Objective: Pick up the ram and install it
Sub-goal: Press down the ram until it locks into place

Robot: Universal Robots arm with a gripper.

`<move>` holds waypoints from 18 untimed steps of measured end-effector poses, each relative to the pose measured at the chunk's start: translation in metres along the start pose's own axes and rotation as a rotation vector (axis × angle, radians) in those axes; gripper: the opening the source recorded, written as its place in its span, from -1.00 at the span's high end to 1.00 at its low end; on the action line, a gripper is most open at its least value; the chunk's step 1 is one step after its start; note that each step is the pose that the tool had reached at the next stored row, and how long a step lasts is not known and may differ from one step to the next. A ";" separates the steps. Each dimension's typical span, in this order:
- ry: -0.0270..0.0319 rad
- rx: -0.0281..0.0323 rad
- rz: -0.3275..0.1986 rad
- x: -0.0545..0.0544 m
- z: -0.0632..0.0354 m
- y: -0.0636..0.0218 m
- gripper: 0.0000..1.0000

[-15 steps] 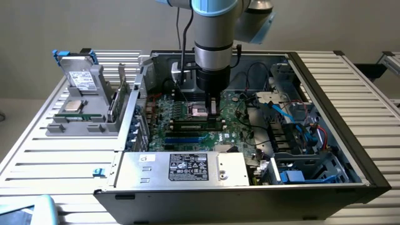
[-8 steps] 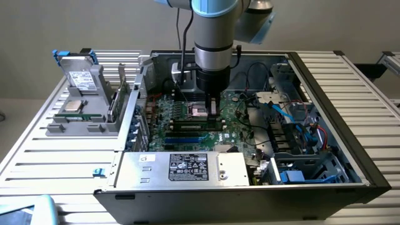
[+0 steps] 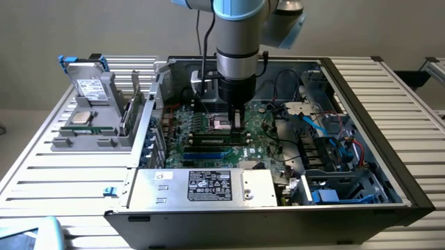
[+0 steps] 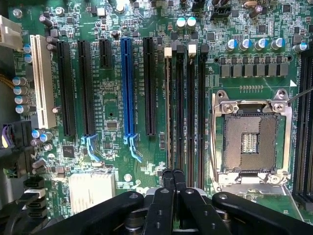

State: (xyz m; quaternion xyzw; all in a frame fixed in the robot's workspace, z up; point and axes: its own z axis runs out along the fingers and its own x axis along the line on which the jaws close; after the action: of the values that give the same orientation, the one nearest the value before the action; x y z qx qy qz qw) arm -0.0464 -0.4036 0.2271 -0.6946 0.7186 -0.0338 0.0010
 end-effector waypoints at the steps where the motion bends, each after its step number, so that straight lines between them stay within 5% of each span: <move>1: -0.0010 0.0006 0.000 0.000 -0.0022 0.0000 0.78; 4: 0.0003 0.0000 0.000 0.001 -0.0126 0.0050 0.78; 13: 0.0004 0.0000 0.000 0.002 -0.0135 0.0369 0.78; 18: 0.0002 0.0001 0.000 0.002 -0.0113 0.0408 0.78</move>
State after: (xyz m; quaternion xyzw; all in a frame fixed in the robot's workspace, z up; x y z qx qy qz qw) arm -0.0877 -0.4039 0.2364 -0.6947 0.7185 -0.0339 0.0010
